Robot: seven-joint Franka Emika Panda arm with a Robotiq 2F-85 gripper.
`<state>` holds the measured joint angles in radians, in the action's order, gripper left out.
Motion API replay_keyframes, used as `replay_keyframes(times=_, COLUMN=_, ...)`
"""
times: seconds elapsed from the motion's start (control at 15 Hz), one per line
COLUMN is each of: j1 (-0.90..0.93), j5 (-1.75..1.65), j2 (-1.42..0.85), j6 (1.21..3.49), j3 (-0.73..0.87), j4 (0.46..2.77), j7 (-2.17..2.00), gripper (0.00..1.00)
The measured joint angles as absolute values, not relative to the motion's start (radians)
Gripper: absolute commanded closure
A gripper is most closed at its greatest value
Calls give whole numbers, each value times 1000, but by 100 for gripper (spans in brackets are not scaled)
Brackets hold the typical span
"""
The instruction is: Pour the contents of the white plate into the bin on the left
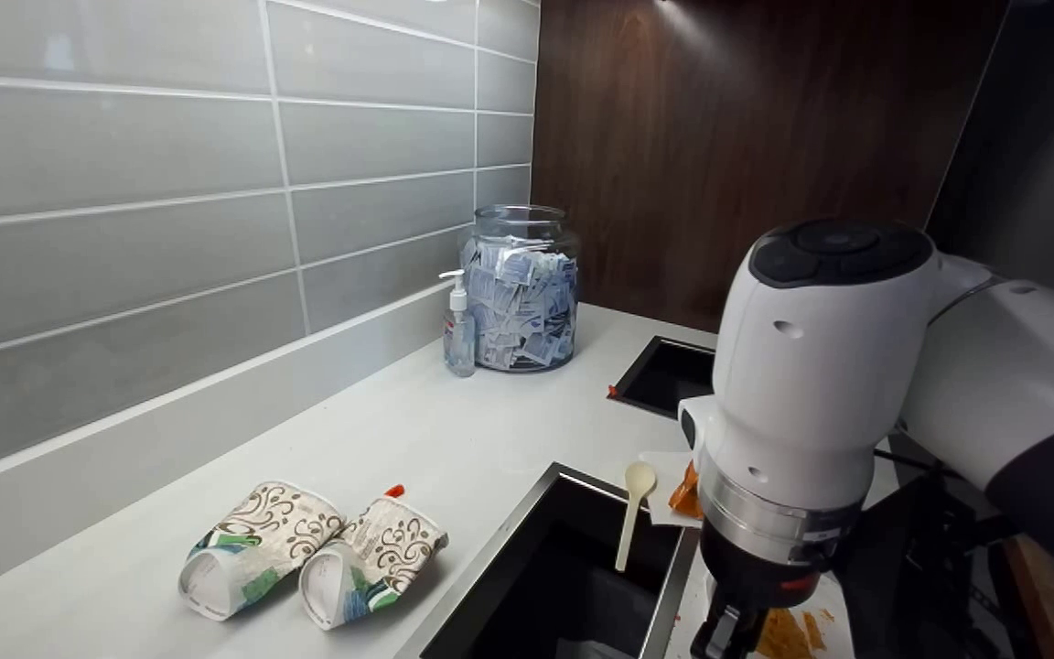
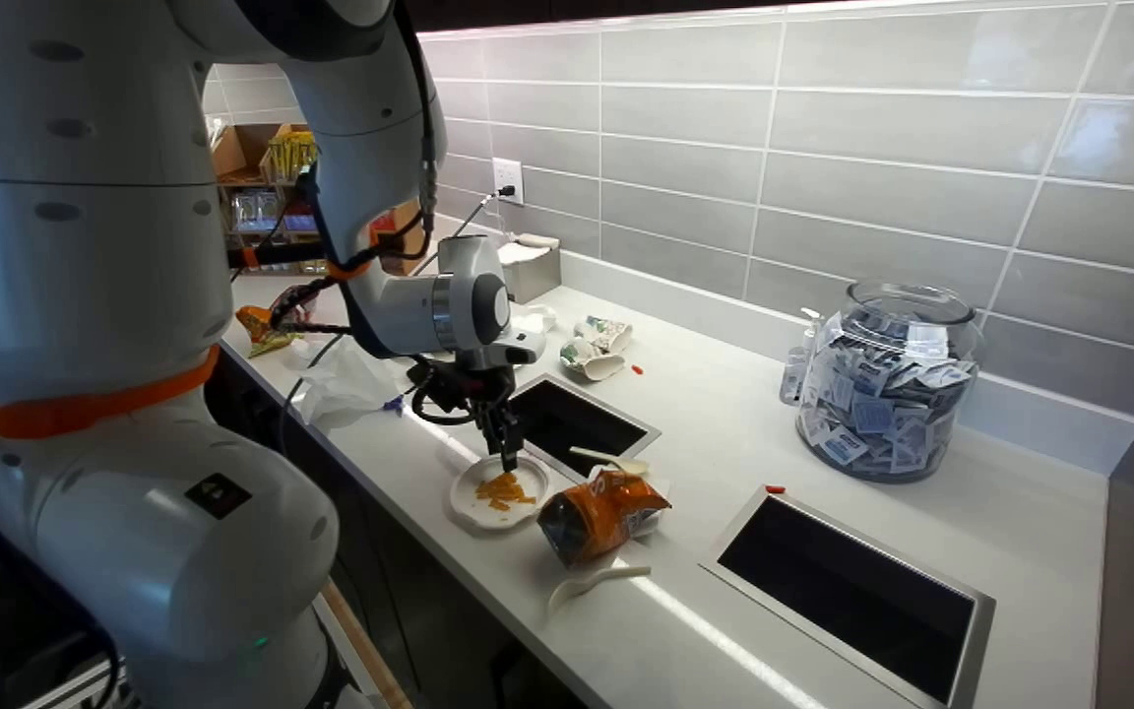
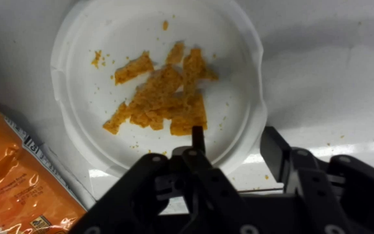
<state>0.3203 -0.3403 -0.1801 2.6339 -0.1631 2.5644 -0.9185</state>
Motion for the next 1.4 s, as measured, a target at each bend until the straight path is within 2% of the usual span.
replay_keyframes(times=0.07, j1=320, j5=-340, j2=-180, j6=2634, j3=-162, j4=2564, j7=-919, gripper=58)
replay_keyframes(times=0.33, j1=321, j5=-340, j2=-180, j6=2634, j3=-159, j4=2564, j7=-919, gripper=77)
replay_keyframes(times=0.4, j1=321, j5=-340, j2=-180, j6=2634, j3=-159, j4=2564, j7=-919, gripper=77)
replay_keyframes(times=0.47, j1=321, j5=-340, j2=-180, j6=2634, j3=-158, j4=2564, j7=-919, gripper=82)
replay_keyframes(times=0.53, j1=321, j5=-340, j2=-180, j6=2634, j3=-158, j4=2564, j7=-919, gripper=91)
replay_keyframes(times=0.67, j1=321, j5=-340, j2=-178, j6=2634, j3=-156, j4=2564, j7=-919, gripper=93)
replay_keyframes(times=0.8, j1=321, j5=-340, j2=-174, j6=2634, j3=-154, j4=2564, j7=-919, gripper=100)
replay_keyframes(times=1.4, j1=321, j5=-340, j2=-170, j6=2634, j3=-151, j4=2564, j7=-919, gripper=99)
